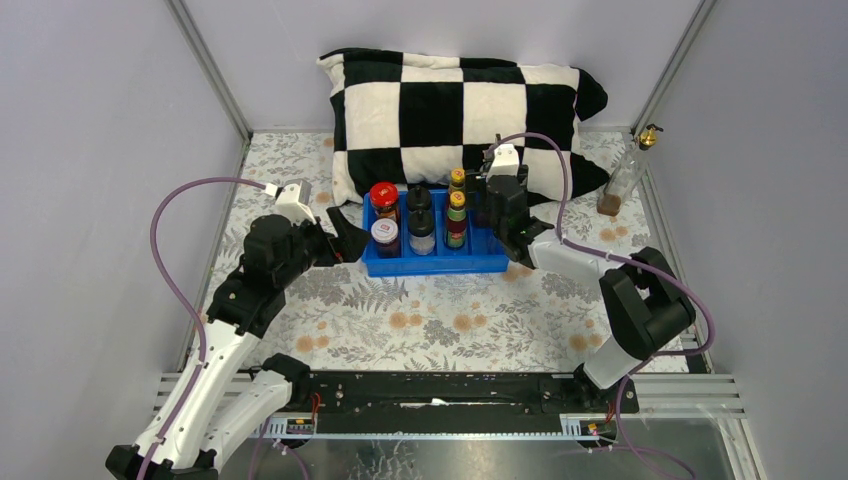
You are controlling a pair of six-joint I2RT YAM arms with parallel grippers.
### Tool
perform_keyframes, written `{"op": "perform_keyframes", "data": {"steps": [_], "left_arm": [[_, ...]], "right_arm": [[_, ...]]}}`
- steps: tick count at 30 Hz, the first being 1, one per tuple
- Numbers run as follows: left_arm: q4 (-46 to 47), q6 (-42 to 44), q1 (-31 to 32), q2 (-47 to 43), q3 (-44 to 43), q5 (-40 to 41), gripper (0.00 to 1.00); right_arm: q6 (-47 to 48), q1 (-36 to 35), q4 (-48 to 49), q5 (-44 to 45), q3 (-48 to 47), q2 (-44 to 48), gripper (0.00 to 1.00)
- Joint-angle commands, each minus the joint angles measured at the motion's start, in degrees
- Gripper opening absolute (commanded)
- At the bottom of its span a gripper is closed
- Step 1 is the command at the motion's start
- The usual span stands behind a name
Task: Organize the condiment bottles
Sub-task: Place the bottle in the storage box.
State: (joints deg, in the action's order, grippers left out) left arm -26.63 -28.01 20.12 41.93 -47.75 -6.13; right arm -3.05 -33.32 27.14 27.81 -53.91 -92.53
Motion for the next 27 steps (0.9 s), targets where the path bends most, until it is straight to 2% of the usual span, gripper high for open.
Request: {"op": "perform_keyframes", "data": {"steps": [1, 8, 13, 20, 23, 27], "left_arm": [[0.42, -0.40, -0.52, -0.51, -0.10, 0.34, 0.99], [-0.87, 0.37, -0.52, -0.94, -1.17, 0.24, 0.99], [-2.23, 1.53, -0.52, -2.55, -2.01, 0.22, 0.99], [-4.21, 2.87, -0.52, -4.29, -1.87, -0.44, 0.99], [-4.24, 2.55, -0.52, -4.66, -1.16, -0.85, 0.99], [-3.95, 2.30, -0.52, -4.74, -0.68, -1.06, 0.99]], "right_arm": [[-0.60, -0.17, 0.48, 0.39, 0.17, 3.22, 0.89], [-1.19, -0.17, -6.07, 4.13, -0.15, 10.13, 0.94], [-3.97, -0.17, -13.44, 4.94, 3.96, 21.03, 0.96], [-9.22, -0.17, -24.35, -0.90, 12.47, 36.82, 0.96], [-10.89, -0.17, -29.97, -3.91, 13.19, 40.90, 0.96], [-11.80, -0.24, -32.65, -5.43, 13.84, 43.92, 0.96]]}}
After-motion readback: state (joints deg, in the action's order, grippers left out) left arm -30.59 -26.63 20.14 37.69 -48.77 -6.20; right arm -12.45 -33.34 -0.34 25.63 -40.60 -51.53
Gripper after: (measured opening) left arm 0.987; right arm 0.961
